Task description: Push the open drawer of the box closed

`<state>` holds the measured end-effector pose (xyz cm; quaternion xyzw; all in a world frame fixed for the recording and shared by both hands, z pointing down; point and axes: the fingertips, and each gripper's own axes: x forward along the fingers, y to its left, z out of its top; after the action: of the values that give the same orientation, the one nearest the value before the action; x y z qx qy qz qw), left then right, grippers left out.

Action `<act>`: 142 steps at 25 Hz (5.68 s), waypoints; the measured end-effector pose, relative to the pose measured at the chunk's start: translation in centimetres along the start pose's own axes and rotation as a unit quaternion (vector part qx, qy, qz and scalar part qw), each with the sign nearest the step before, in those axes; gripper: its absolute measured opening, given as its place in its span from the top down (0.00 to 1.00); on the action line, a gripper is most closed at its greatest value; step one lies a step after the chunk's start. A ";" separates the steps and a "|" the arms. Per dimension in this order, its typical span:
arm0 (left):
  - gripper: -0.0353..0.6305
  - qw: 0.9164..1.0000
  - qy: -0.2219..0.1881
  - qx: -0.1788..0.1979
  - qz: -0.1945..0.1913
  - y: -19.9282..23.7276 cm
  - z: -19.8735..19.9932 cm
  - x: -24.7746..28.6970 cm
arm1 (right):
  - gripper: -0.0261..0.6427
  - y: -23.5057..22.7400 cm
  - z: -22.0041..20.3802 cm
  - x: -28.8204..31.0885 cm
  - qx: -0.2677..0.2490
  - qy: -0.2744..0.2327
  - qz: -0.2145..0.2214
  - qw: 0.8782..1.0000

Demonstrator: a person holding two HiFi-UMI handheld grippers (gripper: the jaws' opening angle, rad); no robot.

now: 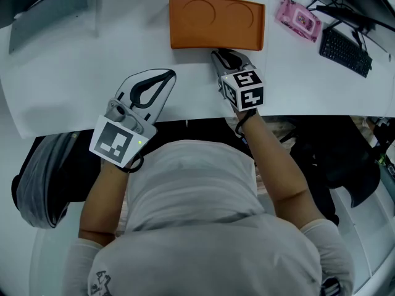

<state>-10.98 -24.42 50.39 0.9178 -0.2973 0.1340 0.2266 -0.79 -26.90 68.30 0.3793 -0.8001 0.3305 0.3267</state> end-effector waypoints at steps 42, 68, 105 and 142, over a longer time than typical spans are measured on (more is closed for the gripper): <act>0.95 0.993 -0.092 0.062 0.048 -10.3 4.6 -5.8 | 0.85 5.0 5.2 -16.8 -0.072 -0.141 0.012 0.987; 0.95 0.962 -0.215 0.135 0.097 -20.4 18.8 -12.0 | 0.96 12.9 14.7 -41.1 -0.175 -0.375 0.067 0.908; 0.95 0.966 -0.204 0.144 0.068 -24.6 11.7 -27.7 | 0.96 28.0 5.6 -44.2 -0.208 -0.384 0.042 0.899; 0.95 0.972 -0.185 0.145 0.021 -30.6 3.9 -37.9 | 0.96 39.2 -4.1 -47.4 -0.183 -0.383 0.004 0.905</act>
<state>-21.87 14.08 22.33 0.9432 -0.3307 0.0080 0.0291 -8.29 14.20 22.93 0.4070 -0.9116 0.0092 0.0569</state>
